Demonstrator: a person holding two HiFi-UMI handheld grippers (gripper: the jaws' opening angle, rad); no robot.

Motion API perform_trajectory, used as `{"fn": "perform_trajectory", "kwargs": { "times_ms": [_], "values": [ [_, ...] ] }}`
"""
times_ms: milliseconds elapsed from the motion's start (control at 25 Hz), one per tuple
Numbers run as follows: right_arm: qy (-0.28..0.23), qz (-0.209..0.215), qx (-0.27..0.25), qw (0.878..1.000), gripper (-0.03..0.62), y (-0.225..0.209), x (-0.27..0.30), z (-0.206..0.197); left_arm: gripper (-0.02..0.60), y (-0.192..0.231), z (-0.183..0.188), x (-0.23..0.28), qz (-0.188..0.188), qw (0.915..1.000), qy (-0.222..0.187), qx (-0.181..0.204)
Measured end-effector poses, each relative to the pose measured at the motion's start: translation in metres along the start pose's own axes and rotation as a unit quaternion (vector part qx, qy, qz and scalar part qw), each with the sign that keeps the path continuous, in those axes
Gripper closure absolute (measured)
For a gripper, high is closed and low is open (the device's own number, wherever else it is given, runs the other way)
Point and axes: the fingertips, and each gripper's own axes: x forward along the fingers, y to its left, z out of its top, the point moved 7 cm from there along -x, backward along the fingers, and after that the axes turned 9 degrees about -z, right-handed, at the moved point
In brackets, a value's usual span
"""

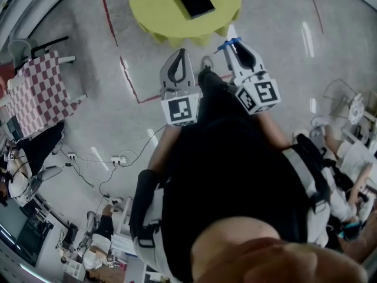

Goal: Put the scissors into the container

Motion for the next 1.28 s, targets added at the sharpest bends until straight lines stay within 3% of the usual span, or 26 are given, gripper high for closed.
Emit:
{"fn": "perform_trajectory", "kwargs": {
  "times_ms": [480, 920, 1280],
  "values": [
    [0.020, 0.033, 0.001, 0.999, 0.520, -0.063, 0.093, 0.028, 0.584, 0.013, 0.008, 0.106, 0.029, 0.9994, 0.010, -0.017],
    [0.038, 0.045, -0.017, 0.998, 0.520, -0.075, 0.145, 0.023, 0.584, 0.033, -0.001, 0.128, 0.057, 0.9977, 0.025, -0.028],
    [0.048, 0.032, -0.021, 0.998, 0.520, -0.075, 0.185, 0.006, 0.584, 0.059, 0.003, 0.151, 0.043, 0.9990, 0.010, -0.009]
  ]
}}
